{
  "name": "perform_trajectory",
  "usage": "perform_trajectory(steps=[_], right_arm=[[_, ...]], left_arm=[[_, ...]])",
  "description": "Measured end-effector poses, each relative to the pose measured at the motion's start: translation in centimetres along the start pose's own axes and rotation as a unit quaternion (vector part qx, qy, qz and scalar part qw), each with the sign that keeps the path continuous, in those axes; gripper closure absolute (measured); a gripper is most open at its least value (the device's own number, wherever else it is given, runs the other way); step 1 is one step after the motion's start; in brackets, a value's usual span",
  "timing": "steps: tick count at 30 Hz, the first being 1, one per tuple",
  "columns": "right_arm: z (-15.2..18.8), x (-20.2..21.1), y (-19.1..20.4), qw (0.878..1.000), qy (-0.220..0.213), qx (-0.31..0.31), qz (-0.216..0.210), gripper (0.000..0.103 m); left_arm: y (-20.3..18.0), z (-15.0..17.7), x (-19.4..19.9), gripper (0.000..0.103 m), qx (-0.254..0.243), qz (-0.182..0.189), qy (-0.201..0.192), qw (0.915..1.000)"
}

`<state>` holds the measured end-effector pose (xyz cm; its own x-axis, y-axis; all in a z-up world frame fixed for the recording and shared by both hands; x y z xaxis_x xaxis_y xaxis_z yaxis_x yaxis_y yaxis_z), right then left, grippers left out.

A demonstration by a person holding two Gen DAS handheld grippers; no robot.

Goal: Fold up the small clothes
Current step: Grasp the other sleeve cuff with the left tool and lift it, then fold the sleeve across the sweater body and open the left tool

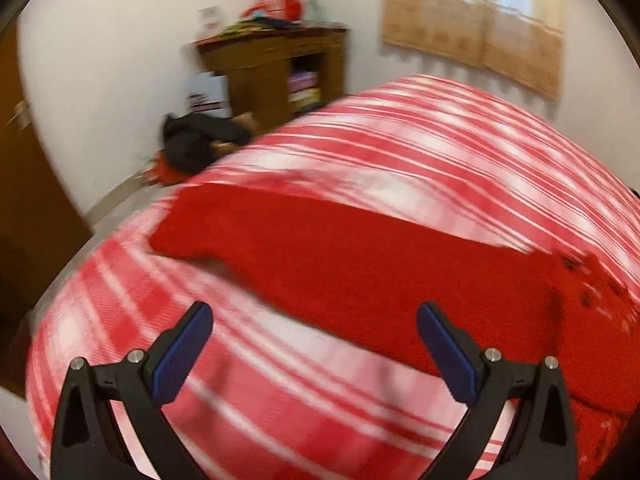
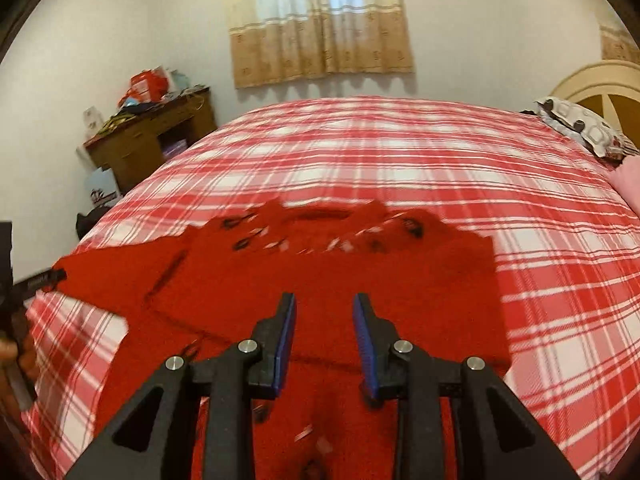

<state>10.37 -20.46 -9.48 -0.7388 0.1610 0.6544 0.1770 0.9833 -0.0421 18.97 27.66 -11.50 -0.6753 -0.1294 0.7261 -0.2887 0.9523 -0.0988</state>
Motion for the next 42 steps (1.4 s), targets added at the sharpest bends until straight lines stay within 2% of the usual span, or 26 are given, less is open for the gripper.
perform_trajectory(steps=[3,5,9,12,14,17,20,22,23,25,28,29,30,35,37,40,42], right_arm=[[1.1,1.3,1.8,1.000,-0.003,0.016,-0.012,0.072],[1.4,1.8,2.6,1.000,-0.002,0.024,-0.016,0.072],[1.7,2.7,3.4,1.000,0.002,0.012,-0.029,0.072],[1.6,3.2,3.8,0.999,0.003,0.004,-0.039,0.072],[1.6,3.3,4.1,0.999,0.002,0.005,-0.042,0.072],[1.8,3.3,4.3,0.999,0.005,0.010,-0.041,0.072],[1.9,2.9,4.1,0.999,0.014,0.006,-0.038,0.072],[2.0,2.6,3.8,0.999,0.019,-0.002,-0.035,0.072],[2.1,2.4,3.6,0.999,0.022,-0.005,-0.034,0.072],[2.1,2.3,3.4,0.999,0.024,-0.007,-0.032,0.072],[2.4,2.2,2.9,0.999,0.027,-0.011,-0.025,0.072],[2.4,2.2,2.6,0.999,0.027,-0.013,-0.024,0.072],[2.4,2.1,2.4,0.999,0.028,-0.016,-0.022,0.072],[2.6,2.0,1.0,0.999,0.032,-0.032,-0.015,0.072],[2.7,1.9,0.2,0.998,0.037,-0.045,-0.013,0.072],[2.8,1.7,-0.8,0.997,0.042,-0.060,-0.011,0.072],[2.9,1.6,-1.4,0.996,0.046,-0.069,-0.012,0.072]], left_arm=[[4.5,-0.9,-0.6,0.000,0.023,-0.042,0.003,0.9988],[6.7,-1.5,-1.1,0.000,0.034,-0.048,0.003,0.9982],[9.3,-2.0,-1.8,0.006,0.099,-0.018,-0.010,0.9949],[10.4,-2.1,-3.2,0.006,0.162,0.020,-0.009,0.9865],[10.4,-2.1,-4.6,0.007,0.177,0.025,0.004,0.9839],[10.1,-1.9,-6.6,0.013,0.186,0.026,0.029,0.9817],[9.5,-2.6,-7.2,0.014,0.177,0.022,0.022,0.9837],[9.3,-2.9,-7.4,0.017,0.178,0.027,0.021,0.9834],[9.3,-3.1,-7.6,0.022,0.177,0.025,0.019,0.9837],[9.2,-3.3,-7.8,0.038,0.164,0.012,0.015,0.9863],[9.1,-3.6,-8.1,0.068,0.142,-0.004,0.013,0.9898],[8.8,-3.8,-8.1,0.088,0.138,0.007,0.012,0.9904],[8.6,-3.9,-8.1,0.089,0.139,0.018,0.013,0.9901],[6.7,-4.6,-6.8,0.090,0.111,0.006,-0.004,0.9937],[4.5,-5.5,-5.4,0.090,0.085,0.011,-0.023,0.9961],[-0.6,-6.6,-2.4,0.090,0.040,0.043,-0.057,0.9966],[-5.2,-7.0,0.0,0.090,-0.009,0.061,-0.077,0.9951]])
Point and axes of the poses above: each gripper's, at about its wrist camera, not at the fingertips, and x roughly against the way its jaws point, y to its left, z to its underside, the point moved 8 cm from there along -x, roughly the way its jaws point, and after that the axes turned 10 degrees about z, right-handed, at the moved point
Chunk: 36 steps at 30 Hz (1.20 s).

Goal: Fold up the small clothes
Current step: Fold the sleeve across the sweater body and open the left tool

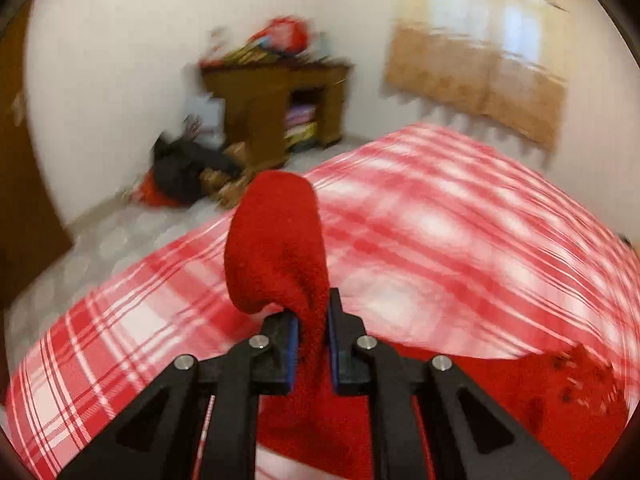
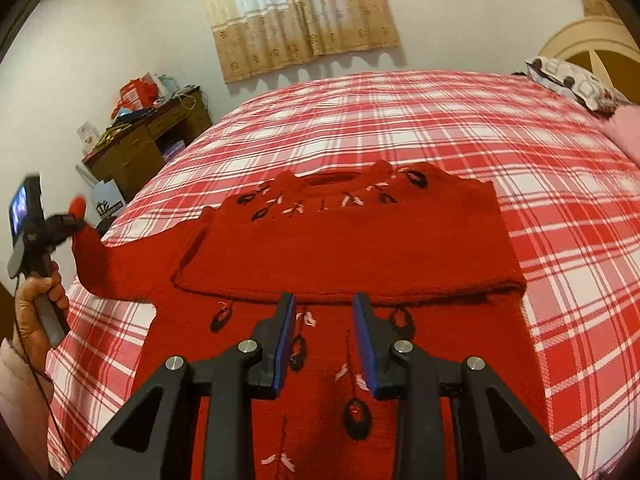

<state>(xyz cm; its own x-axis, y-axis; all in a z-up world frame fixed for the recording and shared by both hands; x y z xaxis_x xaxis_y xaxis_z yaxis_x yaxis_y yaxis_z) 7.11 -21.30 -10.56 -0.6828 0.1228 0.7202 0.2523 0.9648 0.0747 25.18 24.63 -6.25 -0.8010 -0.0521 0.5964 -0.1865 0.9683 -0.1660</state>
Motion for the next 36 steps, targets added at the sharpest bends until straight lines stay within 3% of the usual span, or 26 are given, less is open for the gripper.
perform_trajectory(steps=[4,11,14,15,18,20,21,25,26,28,29,31,34,36], right_arm=[[0.2,-0.5,-1.2,1.000,0.011,-0.017,-0.003,0.072],[0.4,-1.4,-3.7,0.999,0.026,-0.041,0.002,0.072],[0.6,-1.7,-4.4,0.998,0.037,-0.049,0.003,0.072],[0.7,-1.7,-4.6,0.998,0.040,-0.051,0.004,0.072],[0.8,-2.1,-5.1,0.997,0.054,-0.061,0.002,0.068],[0.7,-2.2,-5.1,0.995,0.061,-0.072,-0.011,0.060],[0.5,-2.2,-5.1,0.995,0.063,-0.077,-0.019,0.060],[-1.5,-2.5,-4.0,0.991,0.068,-0.093,-0.062,0.059],[-2.0,-2.8,-3.5,0.991,0.069,-0.093,-0.071,0.059],[-3.2,-4.3,-1.7,0.990,0.085,-0.074,-0.087,0.059],[-3.6,-5.3,-0.5,0.988,0.101,-0.065,-0.097,0.059],[-4.2,-7.4,1.7,0.983,0.129,-0.065,-0.111,0.059],[-5.0,-9.2,5.0,0.987,0.130,-0.031,-0.091,0.059],[-5.0,-9.9,7.0,0.989,0.125,-0.002,-0.082,0.044]], left_arm=[[-9.4,0.5,2.8,0.090,-0.086,0.055,-0.021,0.9945],[-22.0,7.9,5.2,0.090,-0.173,0.170,0.005,0.9700],[-24.7,12.0,4.6,0.090,-0.185,0.198,0.047,0.9613],[-25.1,13.4,3.8,0.084,-0.187,0.201,0.070,0.9592],[-24.6,15.9,2.9,0.073,-0.194,0.191,0.117,0.9552],[-23.8,17.2,3.1,0.036,-0.199,0.185,0.145,0.9514],[-23.0,17.1,3.5,0.028,-0.195,0.187,0.143,0.9520],[-18.1,16.1,6.6,0.021,-0.180,0.170,0.105,0.9633],[-16.6,15.8,6.9,0.015,-0.169,0.161,0.097,0.9675],[-12.7,14.9,7.6,0.010,-0.142,0.117,0.068,0.9806],[-11.8,15.1,7.4,0.010,-0.135,0.107,0.063,0.9830],[-9.9,15.0,6.5,0.010,-0.115,0.090,0.073,0.9866],[-8.2,15.5,4.7,0.010,-0.087,0.065,0.083,0.9907],[-7.1,16.0,3.1,0.010,-0.048,0.056,0.105,0.9918]])
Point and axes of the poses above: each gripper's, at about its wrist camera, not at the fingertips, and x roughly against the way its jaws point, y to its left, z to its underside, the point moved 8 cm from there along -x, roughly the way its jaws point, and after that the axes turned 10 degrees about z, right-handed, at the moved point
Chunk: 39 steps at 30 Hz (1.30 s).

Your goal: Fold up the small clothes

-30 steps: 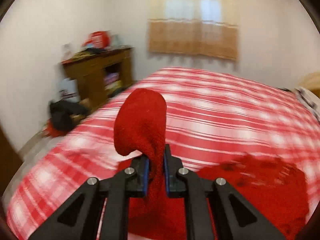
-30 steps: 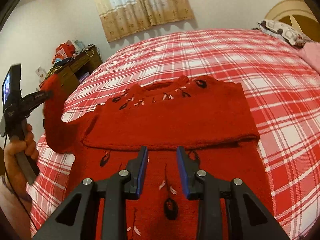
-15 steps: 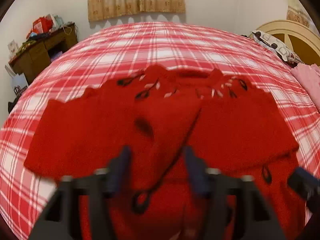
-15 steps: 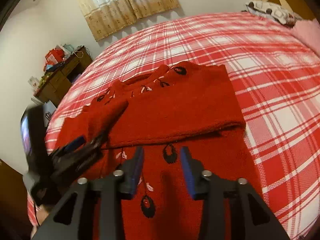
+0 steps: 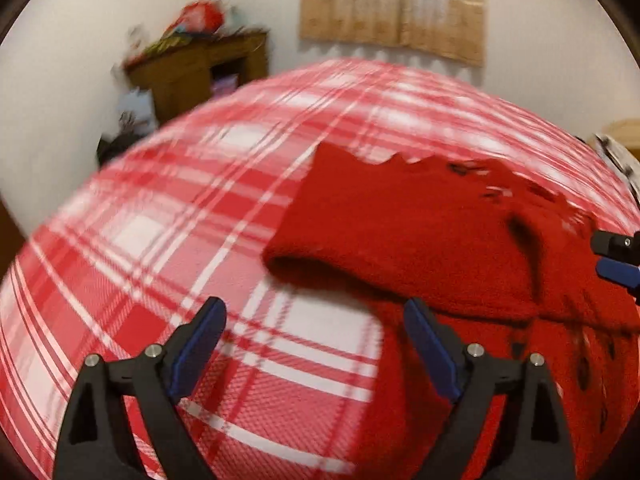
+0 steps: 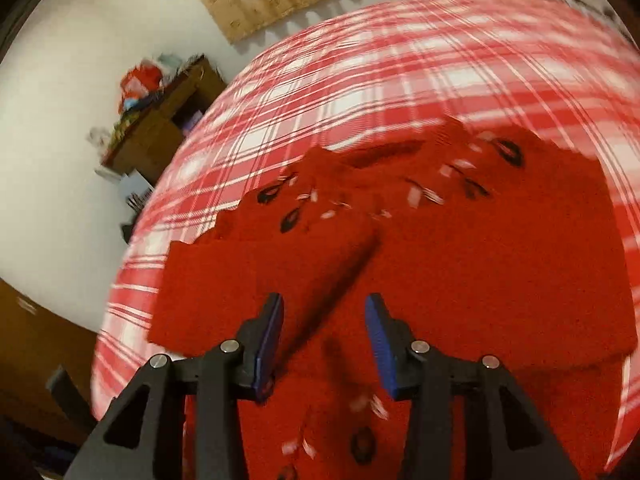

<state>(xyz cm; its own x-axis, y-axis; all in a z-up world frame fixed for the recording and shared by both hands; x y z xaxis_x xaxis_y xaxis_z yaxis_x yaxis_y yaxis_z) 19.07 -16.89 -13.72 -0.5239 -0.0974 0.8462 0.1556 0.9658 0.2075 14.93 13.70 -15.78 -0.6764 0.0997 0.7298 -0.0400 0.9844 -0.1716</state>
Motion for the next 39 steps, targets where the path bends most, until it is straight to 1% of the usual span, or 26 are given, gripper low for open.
perform_trajectory(steps=[1,2,4,6,7,9,10,11,12,13,14,15,17,20,22,24,26,27,28,29,30,31,32,33,35,39], right_arm=[[0.1,-0.4,0.7,1.000,0.000,0.009,0.003,0.032],[0.2,-0.9,1.4,1.000,0.000,0.018,0.007,0.031],[0.4,-2.2,3.0,0.999,0.003,0.046,0.028,0.031],[0.6,-3.2,3.6,0.996,0.000,0.068,0.060,0.031],[0.6,-3.6,3.5,0.994,-0.003,0.076,0.081,0.031],[0.8,-3.9,2.7,0.993,-0.004,0.079,0.092,0.031],[0.9,-3.9,2.1,0.993,-0.001,0.073,0.090,0.039],[0.8,-3.7,1.0,0.995,0.000,0.061,0.083,0.059],[0.8,-3.3,0.1,0.996,0.000,0.048,0.073,0.066],[0.7,-2.8,-1.0,0.998,-0.001,0.026,0.050,0.072],[0.6,-2.5,-2.1,1.000,-0.001,-0.001,0.029,0.073],[0.6,-2.2,-3.9,0.999,-0.001,-0.031,0.018,0.073],[1.0,-1.7,-5.8,0.998,-0.003,-0.067,-0.004,0.077],[1.9,-1.0,-7.0,0.994,-0.007,-0.102,-0.045,0.074],[2.0,-1.0,-7.3,0.992,-0.002,-0.112,-0.060,0.074],[1.7,-1.2,-7.1,0.991,0.006,-0.117,-0.068,0.069],[1.2,-1.4,-6.6,0.989,0.015,-0.122,-0.079,0.058],[1.0,-1.6,-6.4,0.989,0.019,-0.120,-0.084,0.057],[0.7,-1.9,-6.0,0.992,0.022,-0.105,-0.072,0.057],[0.7,-2.1,-5.6,0.994,0.024,-0.089,-0.060,0.060],[0.5,-2.0,-4.9,0.998,0.021,-0.052,-0.031,0.067],[0.5,-1.9,-4.4,1.000,0.018,-0.024,-0.009,0.087],[0.4,-1.7,-3.8,1.000,0.017,-0.002,0.002,0.094],[0.1,-1.2,-3.2,1.000,0.012,0.010,0.001,0.094],[-1.2,0.7,-1.8,1.000,-0.012,0.025,-0.011,0.094],[-5.1,7.0,1.7,0.992,-0.105,0.062,-0.032,0.094]], left_arm=[[0.5,0.2,-0.5,0.010,0.023,0.010,0.010,0.9997],[1.1,0.3,-0.9,0.010,0.041,0.017,0.014,0.9989],[1.5,0.4,-0.8,0.010,0.053,0.019,0.008,0.9984],[1.2,0.5,-1.0,0.010,0.045,0.006,0.011,0.9989],[0.8,0.6,-1.3,0.010,0.032,-0.010,0.017,0.9993],[0.6,0.8,-1.3,0.010,0.020,-0.026,0.024,0.9992],[0.4,0.8,-1.4,0.009,0.017,-0.030,0.025,0.9991],[0.4,0.9,-1.3,0.009,0.018,-0.027,0.025,0.9991],[0.6,0.9,-1.2,0.009,0.020,-0.025,0.025,0.9992],[0.7,0.9,-1.2,0.009,0.022,-0.022,0.025,0.9992],[0.8,0.9,-1.2,0.008,0.022,-0.021,0.025,0.9992],[0.9,1.0,-1.2,0.008,0.021,-0.022,0.025,0.9992],[0.8,1.0,-1.2,0.007,0.019,-0.023,0.026,0.9992],[0.8,0.9,-1.3,0.007,0.020,-0.021,0.026,0.9992],[0.8,0.9,-1.3,0.006,0.020,-0.021,0.026,0.9992],[0.9,0.9,-1.4,0.005,0.021,-0.020,0.028,0.9992],[0.9,0.9,-1.5,0.005,0.021,-0.021,0.029,0.9991],[0.9,0.9,-1.5,0.004,0.021,-0.021,0.029,0.9991],[0.9,0.8,-1.5,0.004,0.022,-0.021,0.029,0.9991],[0.9,0.8,-1.5,0.004,0.022,-0.021,0.030,0.9991],[0.9,0.8,-1.6,0.003,0.022,-0.022,0.030,0.9991],[0.9,0.8,-1.6,0.003,0.022,-0.022,0.032,0.9990],[0.9,0.8,-1.7,0.002,0.023,-0.023,0.033,0.9989],[1.0,0.7,-1.8,0.001,0.025,-0.023,0.034,0.9988],[1.1,0.5,-1.9,0.000,0.032,-0.024,0.035,0.9986],[1.7,-0.3,-2.1,0.000,0.062,-0.026,0.025,0.9974]])
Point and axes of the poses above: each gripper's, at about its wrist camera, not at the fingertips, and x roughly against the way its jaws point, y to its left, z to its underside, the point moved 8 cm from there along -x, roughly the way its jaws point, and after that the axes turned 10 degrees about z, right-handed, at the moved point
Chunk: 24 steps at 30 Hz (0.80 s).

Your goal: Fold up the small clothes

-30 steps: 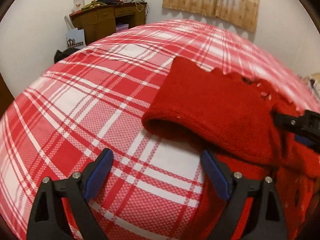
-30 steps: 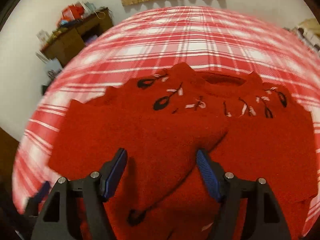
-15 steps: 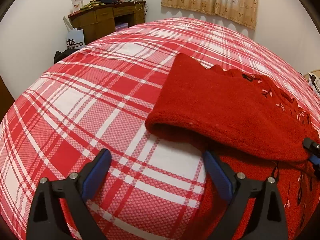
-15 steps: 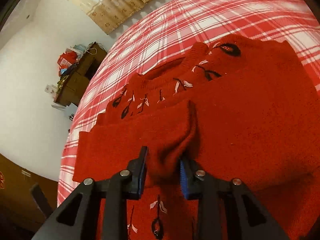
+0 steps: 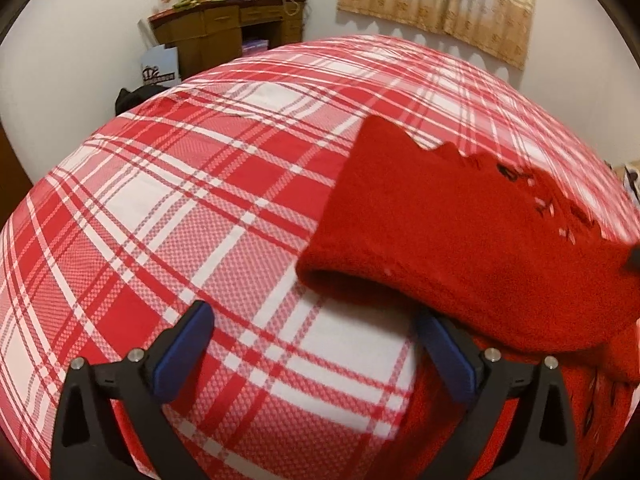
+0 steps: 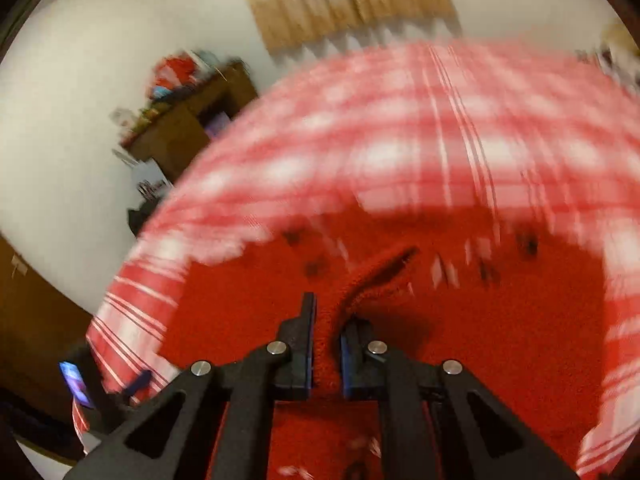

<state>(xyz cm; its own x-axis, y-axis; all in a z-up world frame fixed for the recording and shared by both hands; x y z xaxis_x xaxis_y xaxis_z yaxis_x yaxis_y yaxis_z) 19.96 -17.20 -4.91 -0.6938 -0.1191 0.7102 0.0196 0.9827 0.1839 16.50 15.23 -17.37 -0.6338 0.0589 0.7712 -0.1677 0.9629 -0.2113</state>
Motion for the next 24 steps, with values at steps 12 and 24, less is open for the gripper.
perform_trajectory(steps=[12,24], right_arm=[[-3.8,6.7,-6.8,0.994,-0.095,0.012,0.058,0.094],[9.3,-2.6,-16.7,0.985,0.047,0.029,0.166,0.094]], left_arm=[[0.6,-0.9,-0.9,0.000,0.013,-0.030,0.000,0.9995],[0.3,-0.8,-0.9,0.000,-0.001,-0.028,0.004,0.9996]])
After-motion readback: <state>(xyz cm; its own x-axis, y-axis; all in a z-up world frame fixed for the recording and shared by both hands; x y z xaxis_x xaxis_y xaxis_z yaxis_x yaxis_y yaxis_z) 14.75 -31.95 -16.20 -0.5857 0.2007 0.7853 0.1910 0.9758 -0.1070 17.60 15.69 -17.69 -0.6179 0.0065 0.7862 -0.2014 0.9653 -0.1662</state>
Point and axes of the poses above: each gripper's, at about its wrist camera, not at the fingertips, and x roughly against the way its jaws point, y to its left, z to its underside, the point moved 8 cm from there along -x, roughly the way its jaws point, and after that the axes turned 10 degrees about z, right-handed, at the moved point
